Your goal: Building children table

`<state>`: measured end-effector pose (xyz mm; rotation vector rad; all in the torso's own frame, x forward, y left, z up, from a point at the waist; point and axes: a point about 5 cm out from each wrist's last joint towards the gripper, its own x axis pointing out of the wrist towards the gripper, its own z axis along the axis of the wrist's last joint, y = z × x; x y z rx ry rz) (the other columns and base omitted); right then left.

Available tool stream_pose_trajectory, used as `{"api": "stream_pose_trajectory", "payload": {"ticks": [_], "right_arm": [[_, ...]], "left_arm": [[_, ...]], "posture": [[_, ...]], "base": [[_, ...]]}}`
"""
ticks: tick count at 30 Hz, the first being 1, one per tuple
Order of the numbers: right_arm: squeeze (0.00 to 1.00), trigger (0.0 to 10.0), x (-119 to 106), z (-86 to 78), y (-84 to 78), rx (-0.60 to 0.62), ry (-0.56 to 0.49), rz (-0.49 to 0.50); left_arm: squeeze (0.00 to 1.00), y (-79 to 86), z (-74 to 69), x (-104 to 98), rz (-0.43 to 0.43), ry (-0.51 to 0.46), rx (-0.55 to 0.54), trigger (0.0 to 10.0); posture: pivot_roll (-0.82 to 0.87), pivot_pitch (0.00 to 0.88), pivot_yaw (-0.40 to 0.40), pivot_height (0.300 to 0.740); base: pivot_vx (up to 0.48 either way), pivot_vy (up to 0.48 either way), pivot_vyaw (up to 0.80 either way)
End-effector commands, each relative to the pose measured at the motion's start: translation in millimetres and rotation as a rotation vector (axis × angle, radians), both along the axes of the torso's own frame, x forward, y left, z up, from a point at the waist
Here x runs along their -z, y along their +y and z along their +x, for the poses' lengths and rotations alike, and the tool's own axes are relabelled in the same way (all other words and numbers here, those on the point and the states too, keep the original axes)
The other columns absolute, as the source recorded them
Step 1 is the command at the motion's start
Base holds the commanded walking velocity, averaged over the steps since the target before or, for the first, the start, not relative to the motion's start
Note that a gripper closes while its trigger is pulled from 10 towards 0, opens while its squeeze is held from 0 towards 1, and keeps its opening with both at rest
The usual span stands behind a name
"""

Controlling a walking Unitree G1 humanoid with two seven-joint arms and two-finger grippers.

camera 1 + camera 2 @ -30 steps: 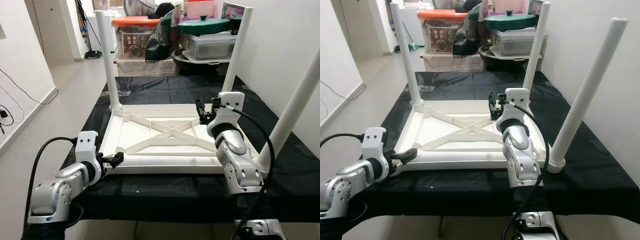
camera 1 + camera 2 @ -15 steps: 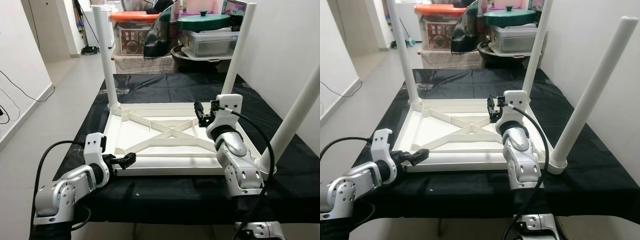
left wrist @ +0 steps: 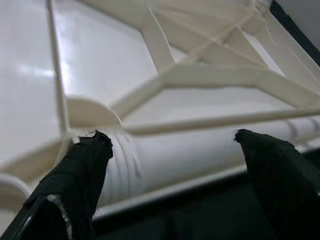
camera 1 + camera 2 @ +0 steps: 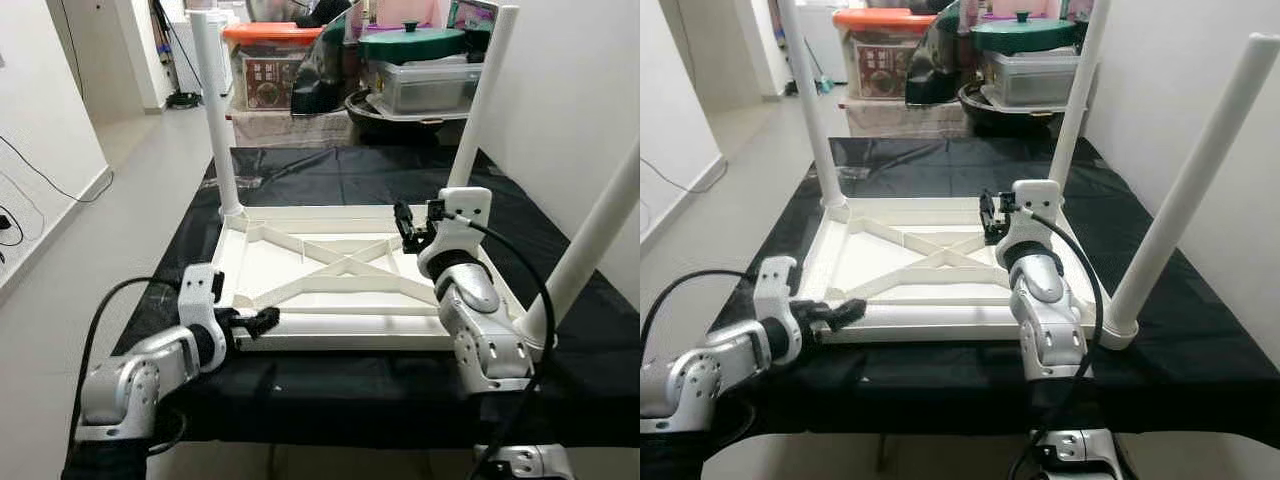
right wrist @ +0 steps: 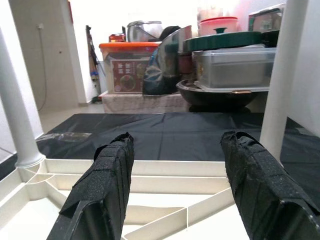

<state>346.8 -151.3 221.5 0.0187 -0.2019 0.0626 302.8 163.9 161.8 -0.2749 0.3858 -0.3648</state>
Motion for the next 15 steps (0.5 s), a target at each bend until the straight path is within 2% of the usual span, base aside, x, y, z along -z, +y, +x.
{"api": "stream_pose_trajectory", "payload": {"ticks": [1, 3, 12, 15], "right_arm": [[0.0, 10.0, 2, -0.3, 3.3, -0.013, 0.017, 0.001], [0.0, 10.0, 2, -0.4, 4.3, -0.017, 0.02, -0.001], [0.0, 10.0, 1, -0.3, 3.8, -0.015, 0.02, -0.004], [0.0, 10.0, -1, -1.2, 2.7, -0.016, 0.015, -0.009]], "left_arm": [[0.0, 7.5, 1.2, 3, 0.019, 0.004, -0.022, 10.0], [0.0, 19.6, 0.7, 6, 0.063, 0.002, -0.051, 10.0], [0.0, 24.2, -3.2, 18, 0.068, 0.039, -0.062, 10.0], [0.0, 24.0, -2.0, 26, 0.044, 0.064, -0.066, 10.0]], "posture": [[0.04, 0.014, -0.036, 0.74], [0.04, 0.018, -0.034, 0.74], [0.04, 0.02, -0.038, 0.74], [0.03, 0.027, -0.039, 0.74]], "base": [[0.0, 0.0, 0.0], [0.0, 0.0, 0.0], [0.0, 0.0, 0.0], [0.0, 0.0, 0.0]]}}
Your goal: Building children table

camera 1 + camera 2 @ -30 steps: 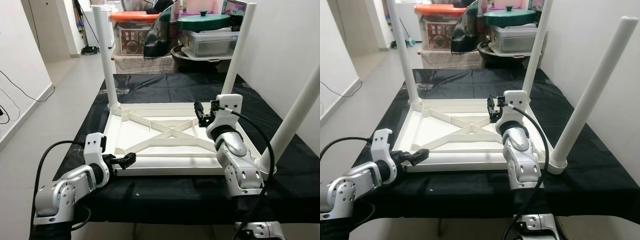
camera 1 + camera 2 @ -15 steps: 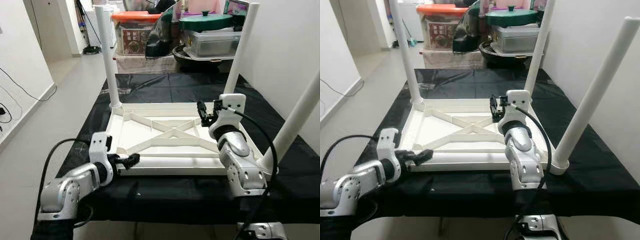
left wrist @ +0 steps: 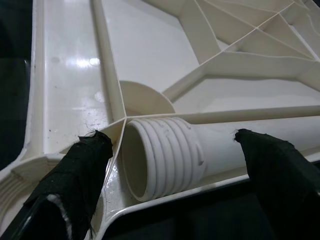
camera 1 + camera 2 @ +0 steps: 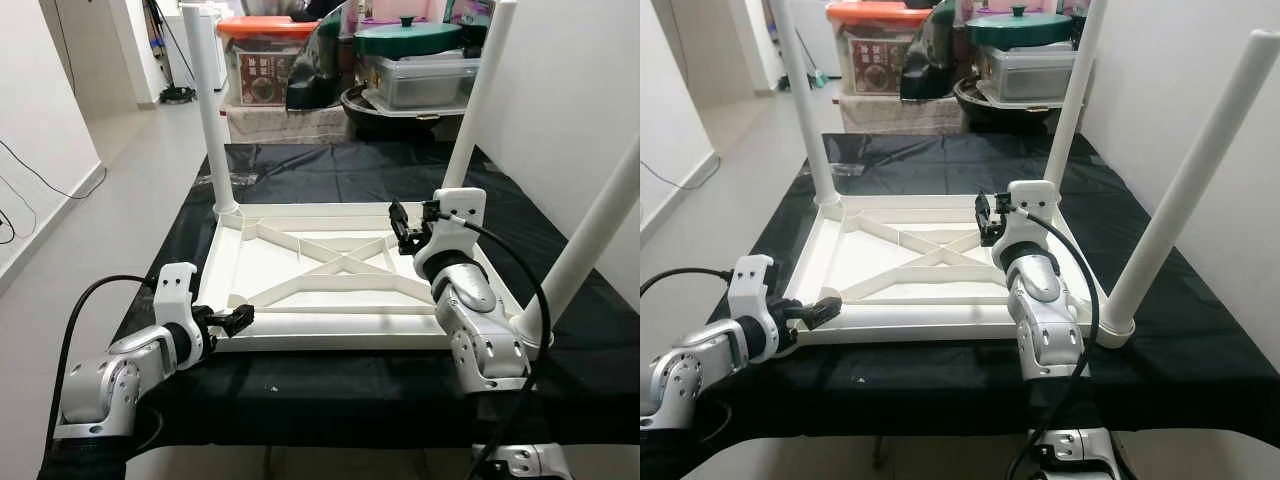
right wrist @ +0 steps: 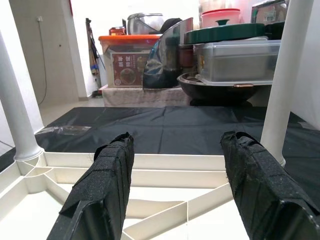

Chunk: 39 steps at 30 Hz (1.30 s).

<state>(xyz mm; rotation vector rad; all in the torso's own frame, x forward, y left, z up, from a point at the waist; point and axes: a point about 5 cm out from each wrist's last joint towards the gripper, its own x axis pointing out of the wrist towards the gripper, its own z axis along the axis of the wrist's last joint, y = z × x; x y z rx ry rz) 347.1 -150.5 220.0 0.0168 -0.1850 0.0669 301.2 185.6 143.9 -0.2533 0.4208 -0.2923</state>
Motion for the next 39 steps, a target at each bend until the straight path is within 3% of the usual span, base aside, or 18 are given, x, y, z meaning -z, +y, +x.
{"api": "stream_pose_trajectory", "payload": {"ticks": [1, 11, 12, 16, 28, 39], "right_arm": [[0.0, 10.0, -3, -1.5, 2.0, -0.012, -0.002, -0.006], [0.0, 10.0, -5, -2.7, -2.5, 0.0, -0.007, -0.014], [0.0, 10.0, -5, -3.1, -2.3, 0.0, -0.007, -0.015], [0.0, 10.0, -6, -3.1, -1.7, 0.0, -0.005, -0.016], [0.0, 10.0, -5, -1.8, 0.0, 0.002, -0.002, -0.014], [0.0, 10.0, -3, -0.2, 2.5, -0.001, 0.003, -0.006]], "left_arm": [[0.0, 2.3, -0.4, 8, 0.002, 0.026, -0.006, 10.0], [0.0, -8.4, 7.5, 17, -0.032, 0.029, 0.009, 10.0], [0.0, -18.7, 12.2, 15, -0.053, 0.019, 0.036, 10.0], [0.0, -27.9, 15.3, 11, -0.056, 0.014, 0.064, 10.0], [0.0, -49.9, 9.1, 2, -0.057, 0.045, 0.119, 10.0], [0.0, -33.5, 9.8, -9, 0.02, 0.079, 0.057, 10.0]], "posture": [[0.03, 0.027, -0.039, 0.74], [0.01, 0.034, -0.039, 0.74], [0.01, 0.035, -0.037, 0.74], [0.02, 0.037, -0.04, 0.74], [0.03, 0.036, -0.034, 0.74], [0.05, 0.038, -0.037, 0.74]], "base": [[0.0, 0.0, 0.0], [0.0, 0.0, 0.0], [0.0, 0.0, 0.0], [0.0, 0.0, 0.0], [0.0, 0.0, 0.0], [0.0, 0.0, 0.0]]}}
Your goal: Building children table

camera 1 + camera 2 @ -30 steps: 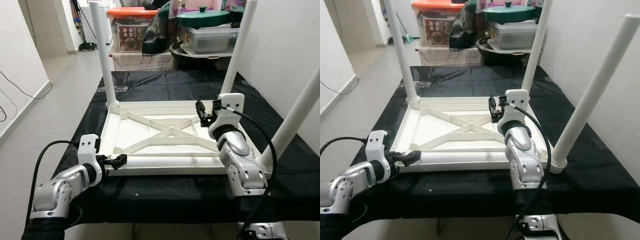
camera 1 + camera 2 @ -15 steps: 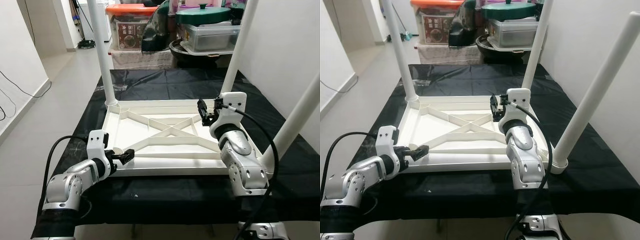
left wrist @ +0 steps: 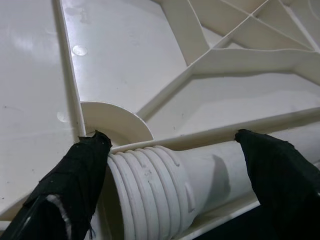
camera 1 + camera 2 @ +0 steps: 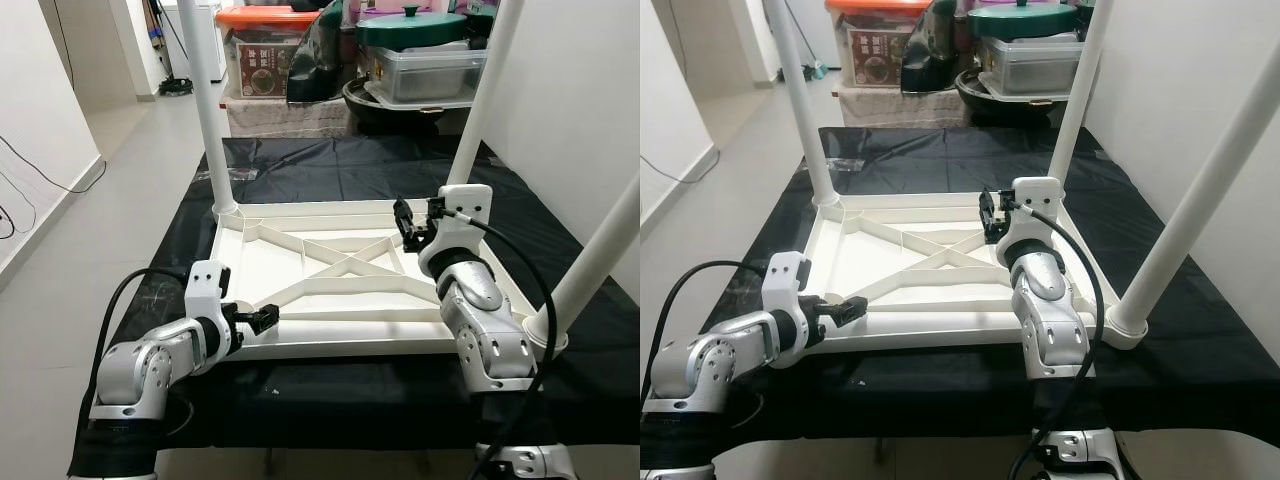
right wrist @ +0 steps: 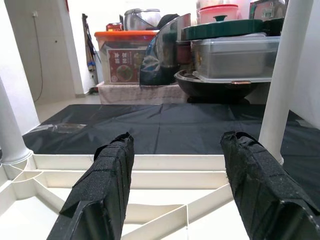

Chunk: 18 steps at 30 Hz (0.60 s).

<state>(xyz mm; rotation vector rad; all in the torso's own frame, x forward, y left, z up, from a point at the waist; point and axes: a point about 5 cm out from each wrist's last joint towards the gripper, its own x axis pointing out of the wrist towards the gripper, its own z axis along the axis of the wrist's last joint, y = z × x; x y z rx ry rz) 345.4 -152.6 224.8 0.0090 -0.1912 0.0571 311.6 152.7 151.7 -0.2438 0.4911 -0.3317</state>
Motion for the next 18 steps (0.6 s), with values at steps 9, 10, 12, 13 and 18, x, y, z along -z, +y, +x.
{"api": "stream_pose_trajectory", "payload": {"ticks": [9, 10, 12, 13, 18], "right_arm": [[0.0, 10.0, 3, 1.7, 4.7, -0.011, 0.013, 0.0], [0.0, 10.0, 4, 1.6, 4.5, -0.011, 0.013, 0.001], [0.0, 10.0, 4, 1.7, 4.6, -0.011, 0.014, 0.001], [0.0, 10.0, 4, 1.7, 4.6, -0.011, 0.014, 0.001], [0.0, 10.0, 5, 2.2, 5.2, -0.011, 0.018, 0.003]], "left_arm": [[0.0, 7.0, 0.1, -17, 0.067, -0.016, -0.039, 10.0], [0.0, 8.0, -0.2, -20, 0.072, -0.022, -0.047, 10.0], [0.0, 9.2, -0.6, -24, 0.083, -0.027, -0.058, 10.0], [0.0, 9.2, -0.6, -24, 0.083, -0.027, -0.058, 10.0], [0.0, 12.5, -3.6, -28, 0.13, -0.017, -0.09, 10.0]], "posture": [[0.05, 0.041, -0.04, 0.74], [0.05, 0.039, -0.039, 0.74], [0.05, 0.041, -0.04, 0.74], [0.05, 0.041, -0.04, 0.74], [0.06, 0.041, -0.04, 0.74]], "base": [[0.0, 0.0, 0.0], [0.0, 0.0, 0.0], [0.0, 0.0, 0.0], [0.0, 0.0, 0.0], [0.0, 0.0, 0.0]]}}
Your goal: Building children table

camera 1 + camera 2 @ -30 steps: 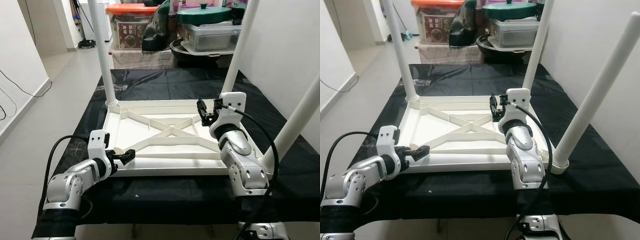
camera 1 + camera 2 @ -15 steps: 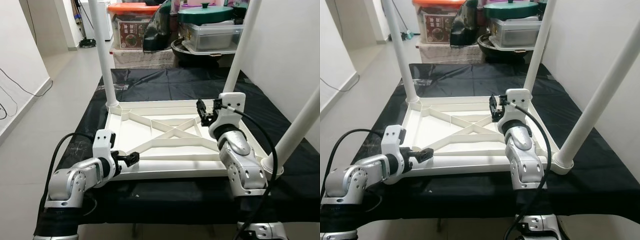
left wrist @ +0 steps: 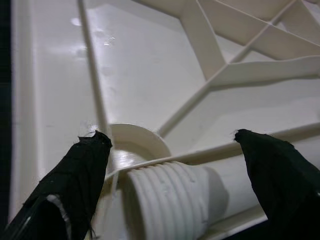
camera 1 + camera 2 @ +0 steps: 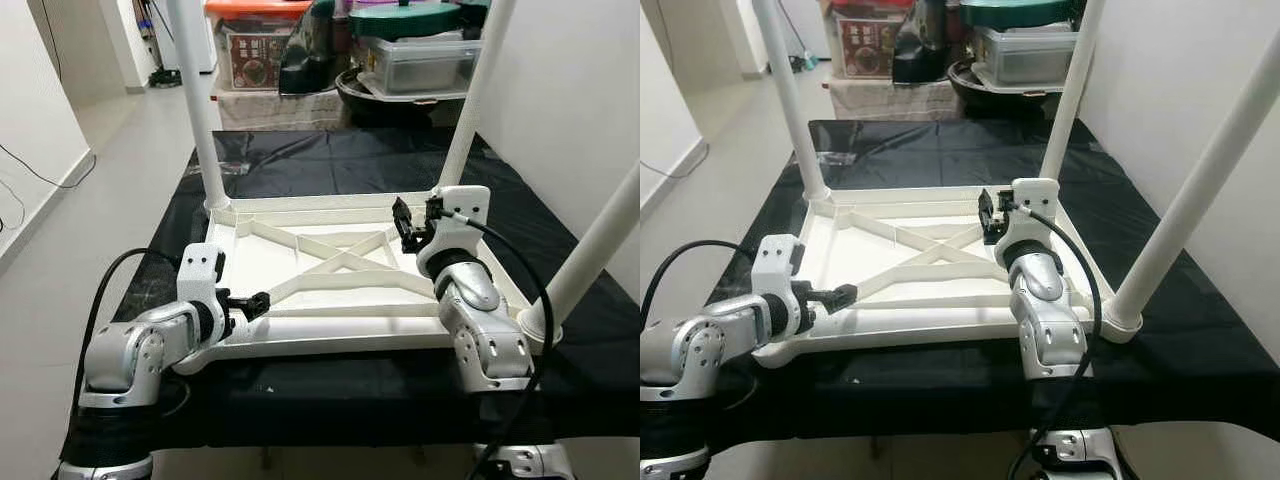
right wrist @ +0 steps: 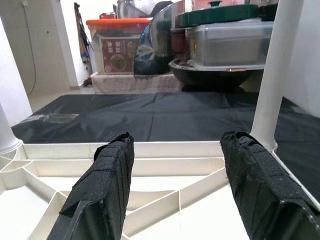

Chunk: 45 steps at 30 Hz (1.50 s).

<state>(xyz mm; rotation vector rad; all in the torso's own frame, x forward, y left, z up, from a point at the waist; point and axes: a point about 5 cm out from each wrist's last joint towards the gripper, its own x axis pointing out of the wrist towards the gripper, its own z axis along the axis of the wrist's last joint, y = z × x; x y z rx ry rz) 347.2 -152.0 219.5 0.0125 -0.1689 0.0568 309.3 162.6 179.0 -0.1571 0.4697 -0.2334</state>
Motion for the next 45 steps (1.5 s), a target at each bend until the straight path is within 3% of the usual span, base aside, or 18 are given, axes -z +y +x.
{"api": "stream_pose_trajectory", "payload": {"ticks": [1, 8, 23, 34, 45], "right_arm": [[0.0, 10.0, 0, 0.5, 4.6, -0.011, -0.004, 0.0], [0.0, 10.0, 1, 0.8, 5.0, -0.01, -0.003, -0.001], [0.0, 10.0, 2, 0.7, 5.2, -0.004, -0.005, 0.001], [0.0, 10.0, 3, 0.4, 4.7, -0.001, -0.004, 0.003], [0.0, 10.0, 4, 0.4, 5.4, 0.0, 0.0, 0.006]], "left_arm": [[0.0, 2.6, -1.2, -1, 0.026, 0.01, -0.013, 10.0], [0.0, -2.5, -10.6, 13, 0.027, 0.118, -0.012, 10.0], [0.0, -23.0, -4.3, 4, -0.011, 0.116, 0.032, 10.0], [0.0, -37.7, -7.3, 9, -0.01, 0.143, 0.071, 10.0], [0.0, -33.7, -14.6, 15, 0.027, 0.19, 0.035, 10.0]], "posture": [[0.06, 0.041, -0.04, 0.74], [0.06, 0.038, -0.041, 0.74], [0.06, 0.035, -0.033, 0.74], [0.06, 0.037, -0.03, 0.74], [0.07, 0.039, -0.03, 0.74]], "base": [[0.0, 0.0, 0.0], [0.0, 0.0, 0.0], [0.0, 0.0, 0.0], [0.0, 0.0, 0.0], [0.0, 0.0, 0.0]]}}
